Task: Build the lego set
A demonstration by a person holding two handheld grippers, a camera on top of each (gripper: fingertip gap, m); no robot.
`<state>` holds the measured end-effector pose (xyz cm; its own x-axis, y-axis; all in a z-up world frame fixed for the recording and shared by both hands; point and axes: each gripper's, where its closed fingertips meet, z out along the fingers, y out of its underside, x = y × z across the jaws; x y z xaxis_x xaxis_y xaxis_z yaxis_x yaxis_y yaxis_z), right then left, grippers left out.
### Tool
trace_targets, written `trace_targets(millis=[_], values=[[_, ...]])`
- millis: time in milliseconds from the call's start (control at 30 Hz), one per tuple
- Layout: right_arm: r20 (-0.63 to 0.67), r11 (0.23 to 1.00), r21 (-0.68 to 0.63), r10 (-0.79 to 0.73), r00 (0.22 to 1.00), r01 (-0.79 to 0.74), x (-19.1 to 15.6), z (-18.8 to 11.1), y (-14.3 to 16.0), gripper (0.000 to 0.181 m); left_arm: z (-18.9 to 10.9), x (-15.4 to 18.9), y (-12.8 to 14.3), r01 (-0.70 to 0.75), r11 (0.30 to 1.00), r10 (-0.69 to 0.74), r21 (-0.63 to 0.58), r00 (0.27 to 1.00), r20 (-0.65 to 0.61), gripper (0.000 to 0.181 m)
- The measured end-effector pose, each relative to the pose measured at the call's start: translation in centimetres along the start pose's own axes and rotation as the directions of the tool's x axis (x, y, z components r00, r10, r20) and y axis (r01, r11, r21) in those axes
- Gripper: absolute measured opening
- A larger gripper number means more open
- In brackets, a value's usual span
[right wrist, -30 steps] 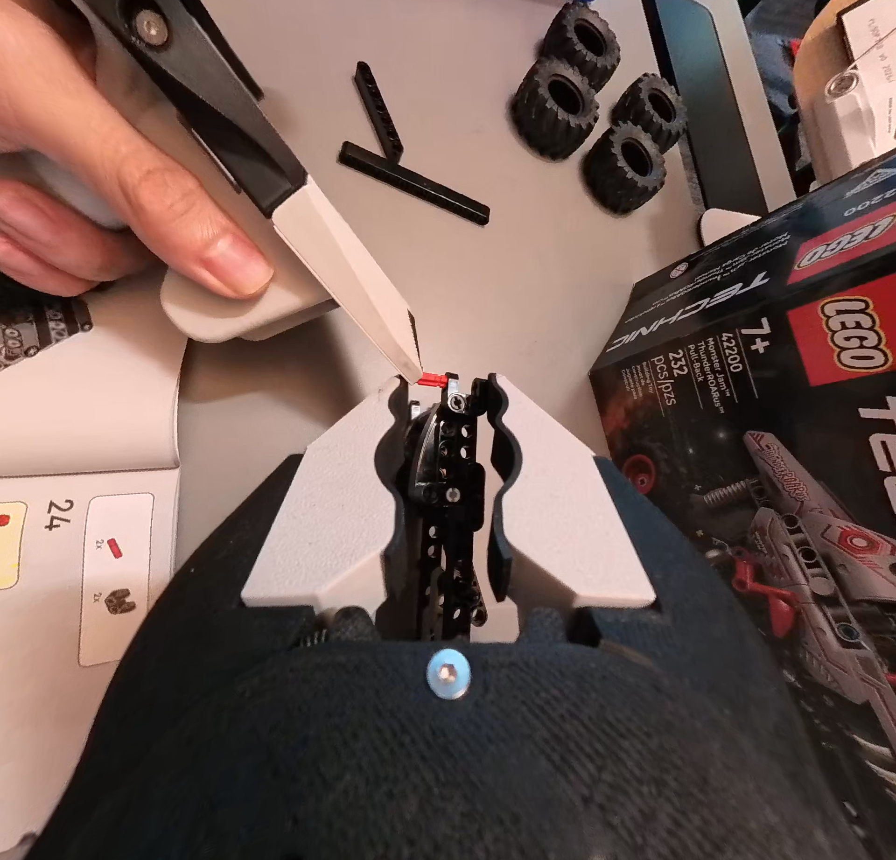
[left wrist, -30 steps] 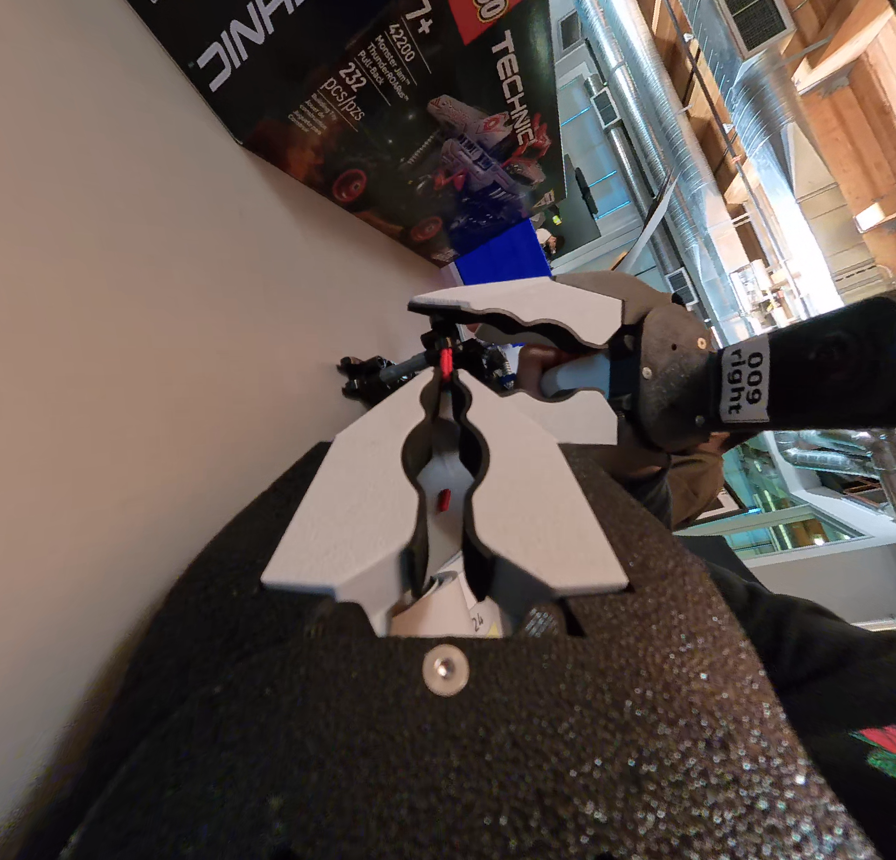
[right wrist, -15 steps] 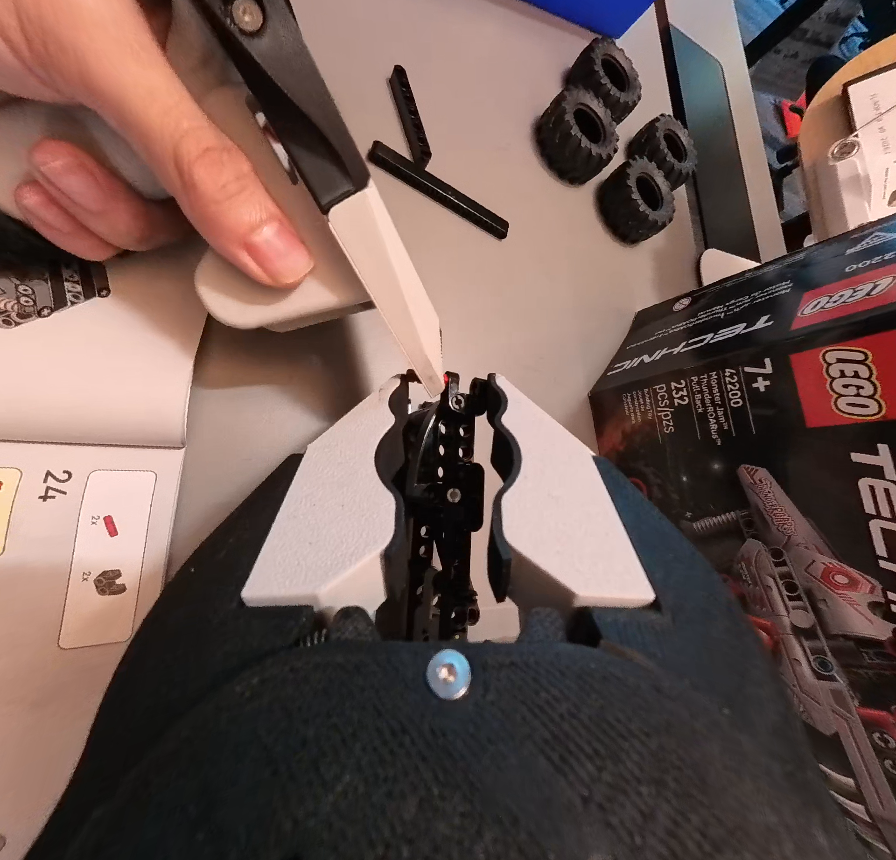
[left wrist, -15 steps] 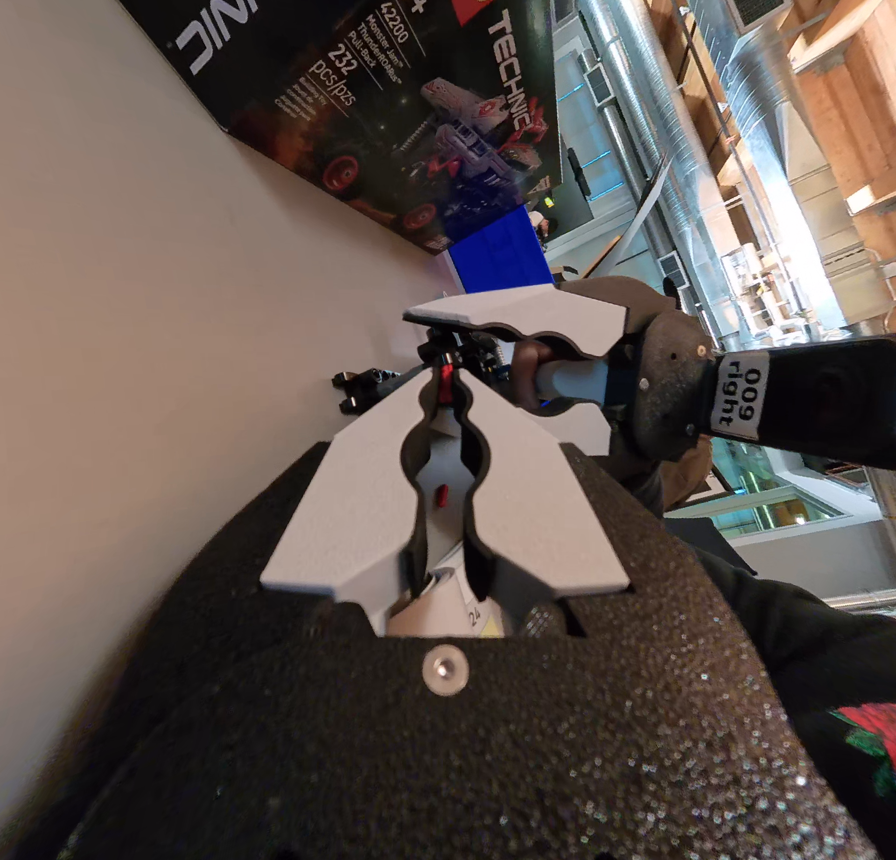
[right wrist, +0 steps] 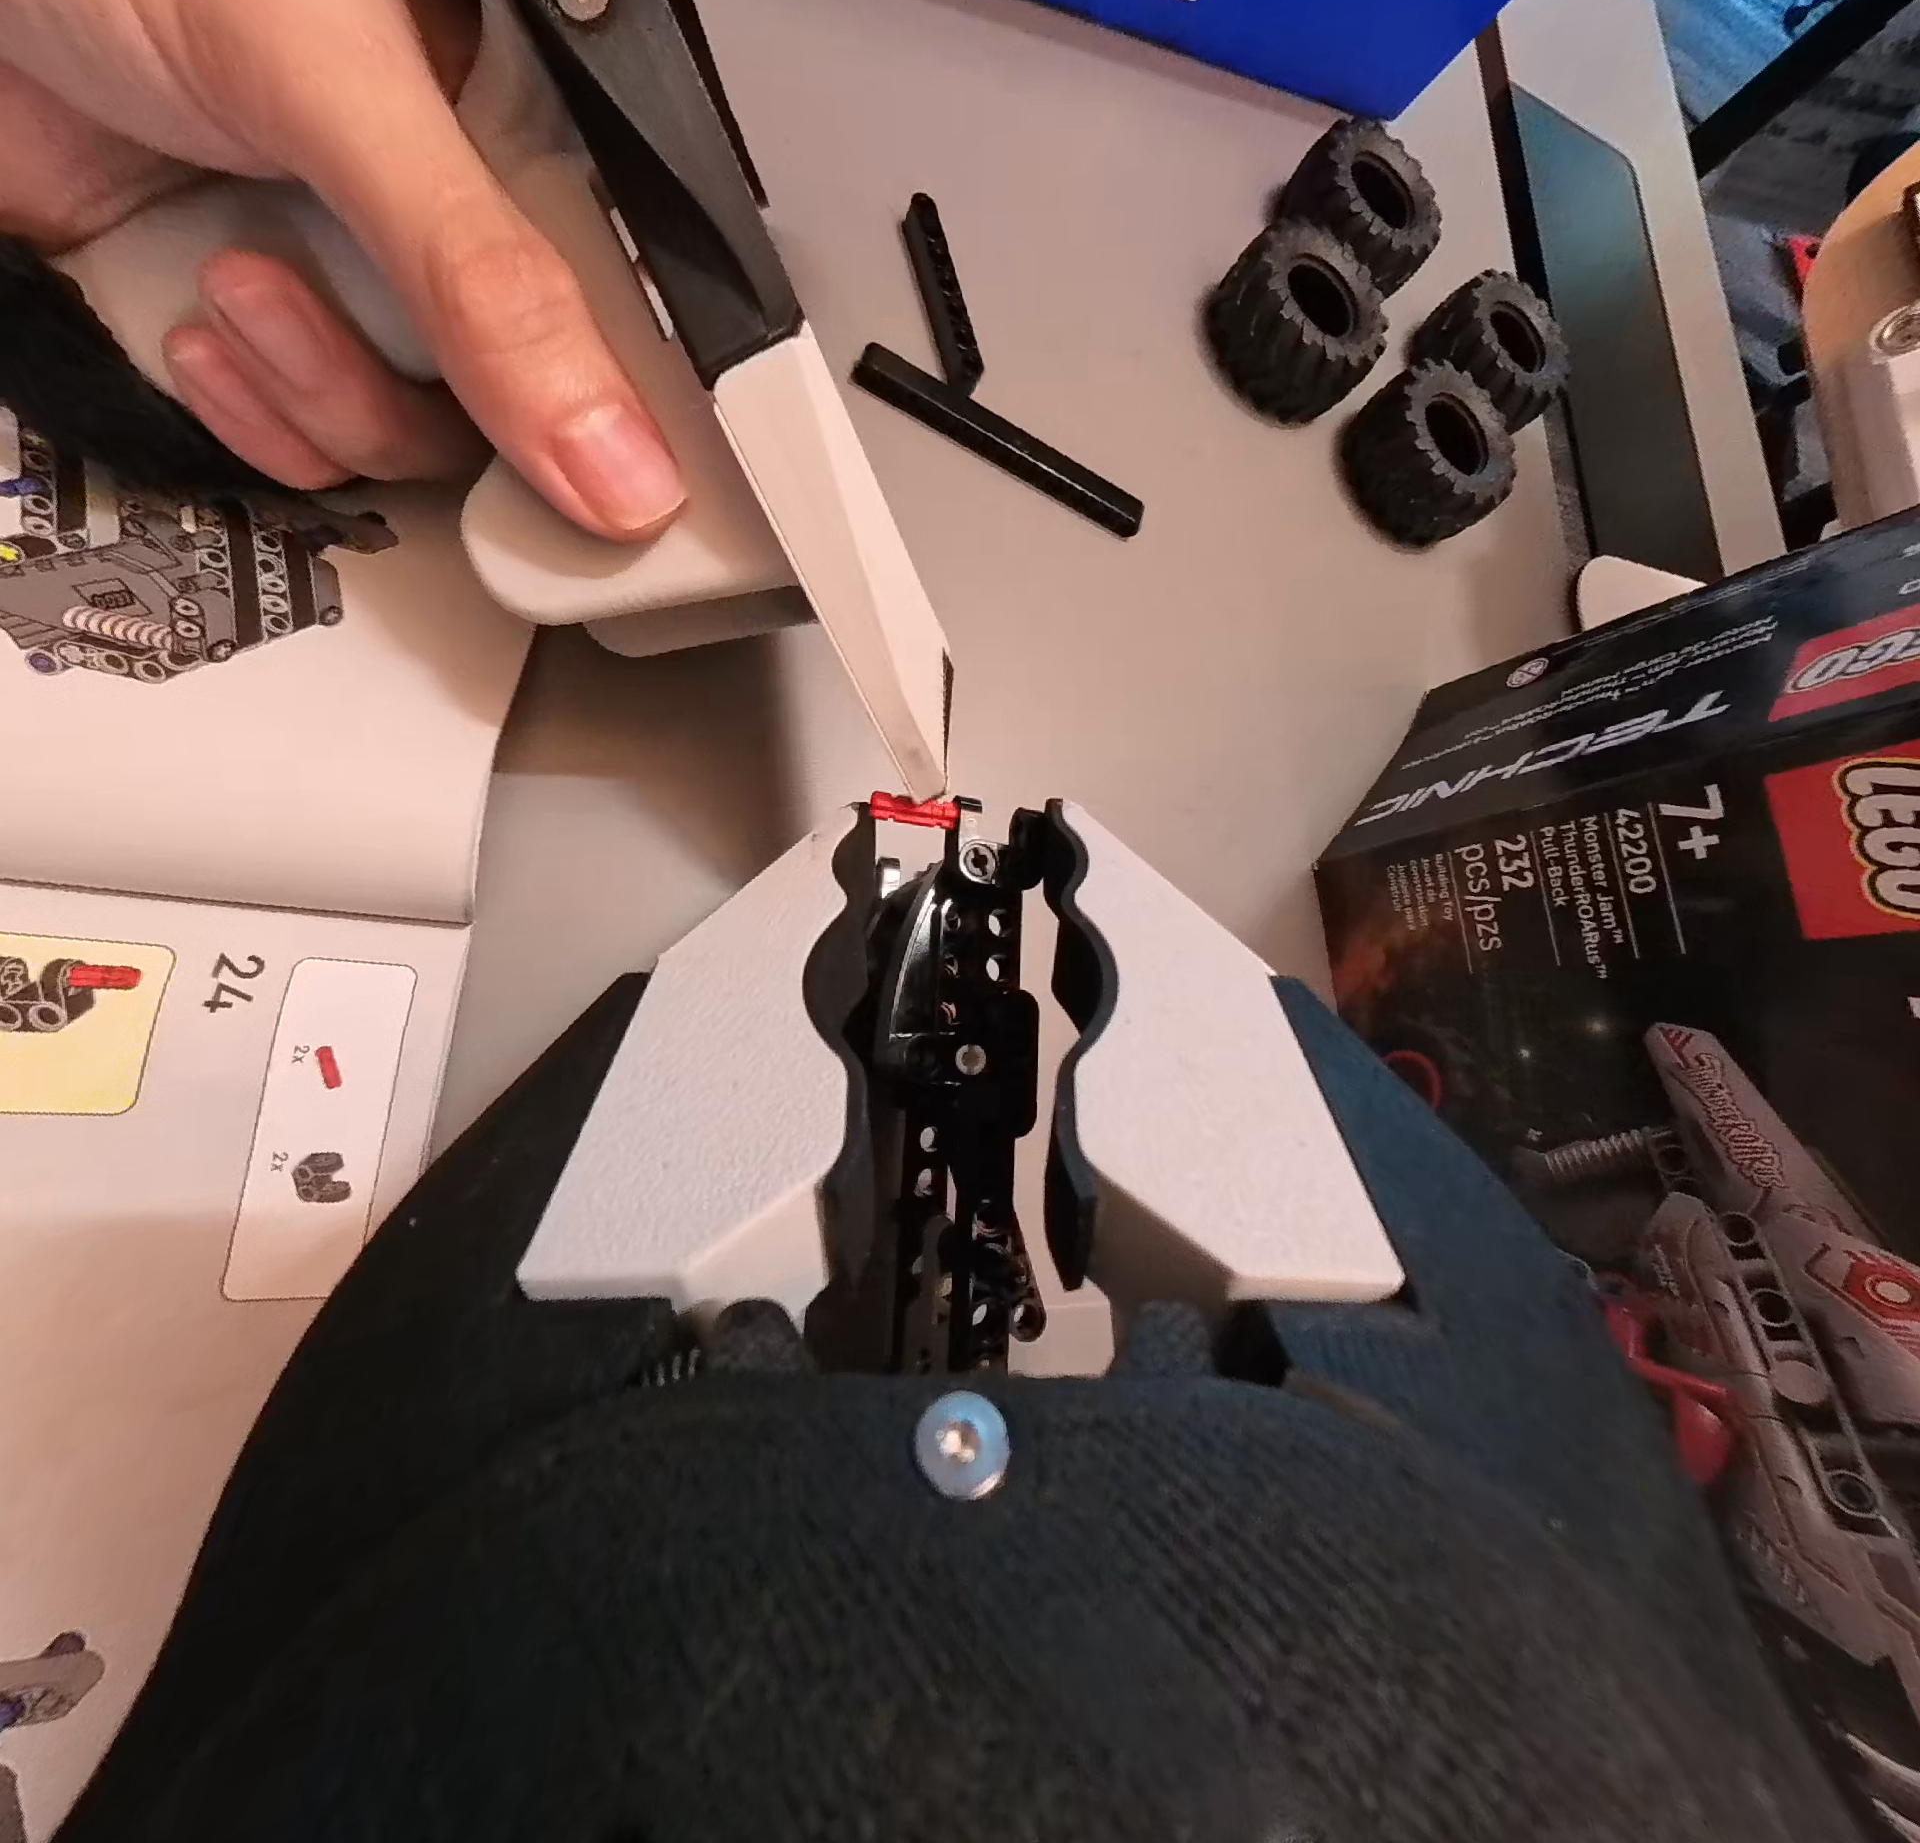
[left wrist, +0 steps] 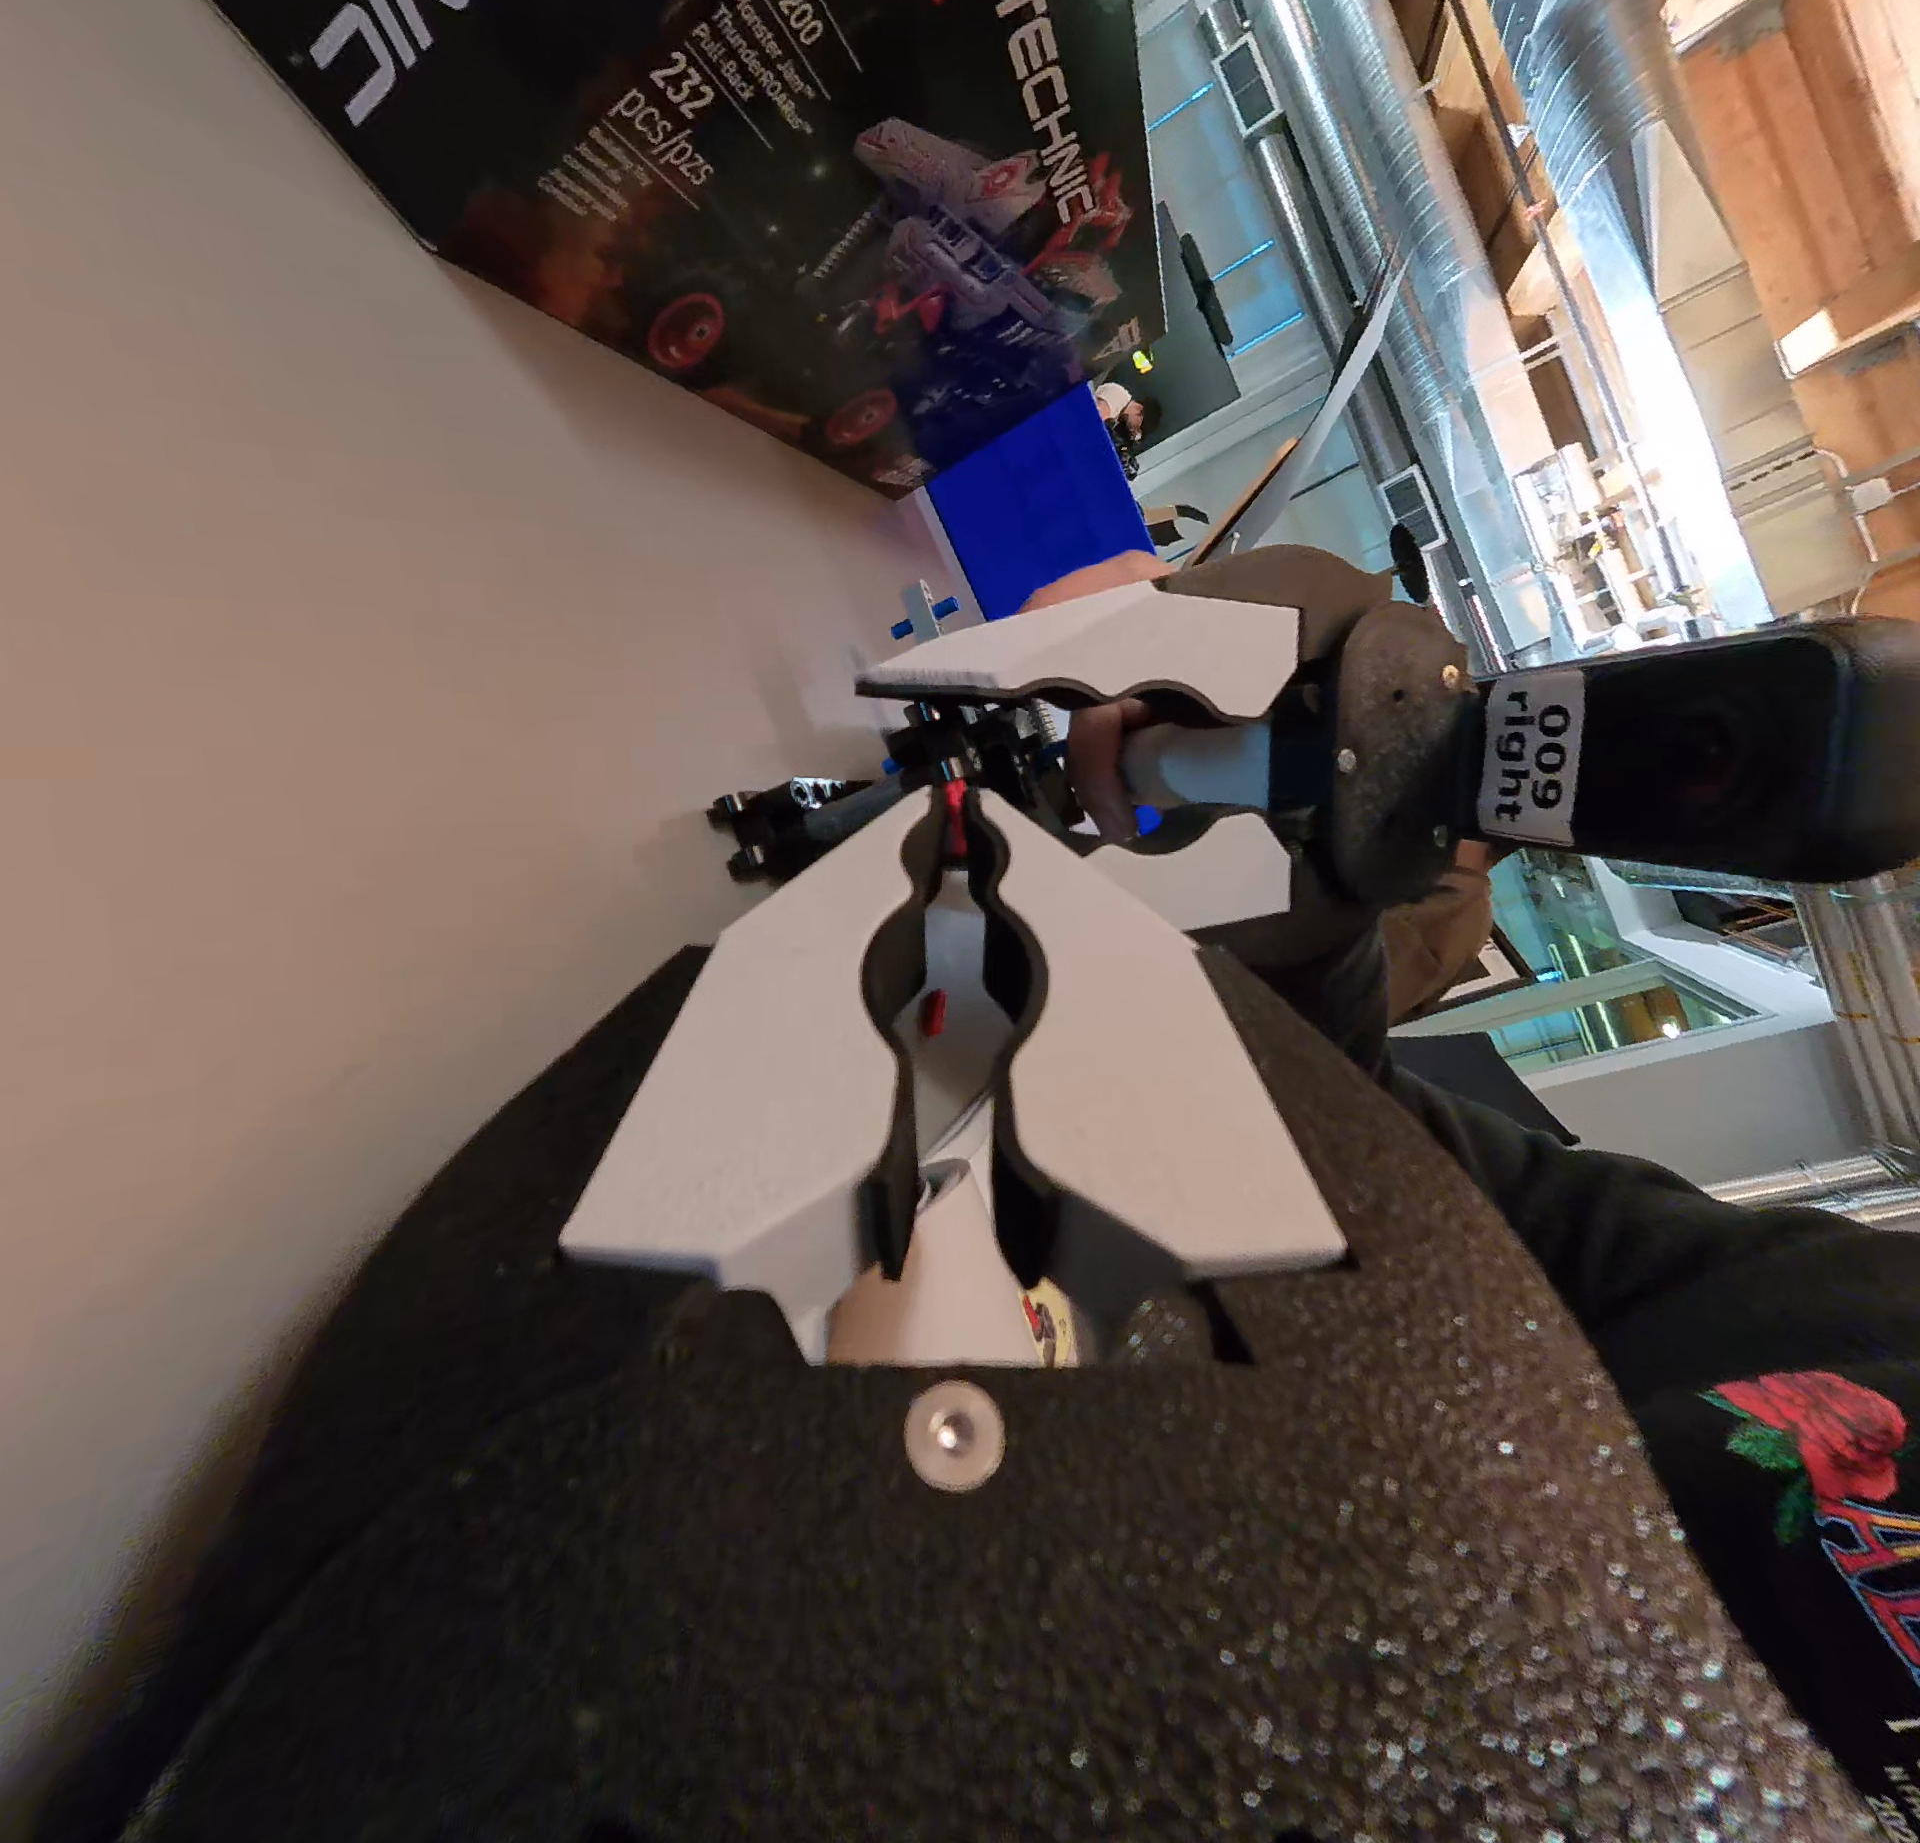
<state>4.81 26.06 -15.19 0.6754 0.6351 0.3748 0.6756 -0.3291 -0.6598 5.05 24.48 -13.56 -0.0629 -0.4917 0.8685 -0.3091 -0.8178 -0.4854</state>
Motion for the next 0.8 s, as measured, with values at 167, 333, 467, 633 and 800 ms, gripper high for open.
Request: trace_targets(millis=[167,333,467,633,800], values=[[0.009,1.0,0.003,-0.006,1.0,0.006,-0.17,-0.04,-0.04,0.03,-0.11,0.14,0.24,0.002,1.0,-0.002,-0.024,1.0,-0.01,0.002],[0.009,1.0,0.002,-0.012,1.0,0.012,-0.2,-0.03,-0.02,0.03,0.25,0.05,0.56,0.001,0.999,-0.001,-0.054,1.0,-0.008,0.003],[0.008,1.0,0.001,-0.013,1.0,0.013,-0.21,-0.05,0.01,0.03,0.3,-0.06,0.6,-0.035,0.998,0.036,-0.054,0.999,0.01,0.002],[0.003,0.999,-0.007,0.052,0.999,-0.052,0.08,-0.06,0.12,0.031,0.5,-0.13,0.37,0.008,1.0,-0.008,-0.02,1.0,0.001,0.002],[-0.001,0.997,-0.011,0.072,0.997,-0.072,0.14,-0.08,0.17,0.031,0.52,-0.11,0.33,0.045,0.999,-0.046,-0.016,0.999,-0.018,0.002]])
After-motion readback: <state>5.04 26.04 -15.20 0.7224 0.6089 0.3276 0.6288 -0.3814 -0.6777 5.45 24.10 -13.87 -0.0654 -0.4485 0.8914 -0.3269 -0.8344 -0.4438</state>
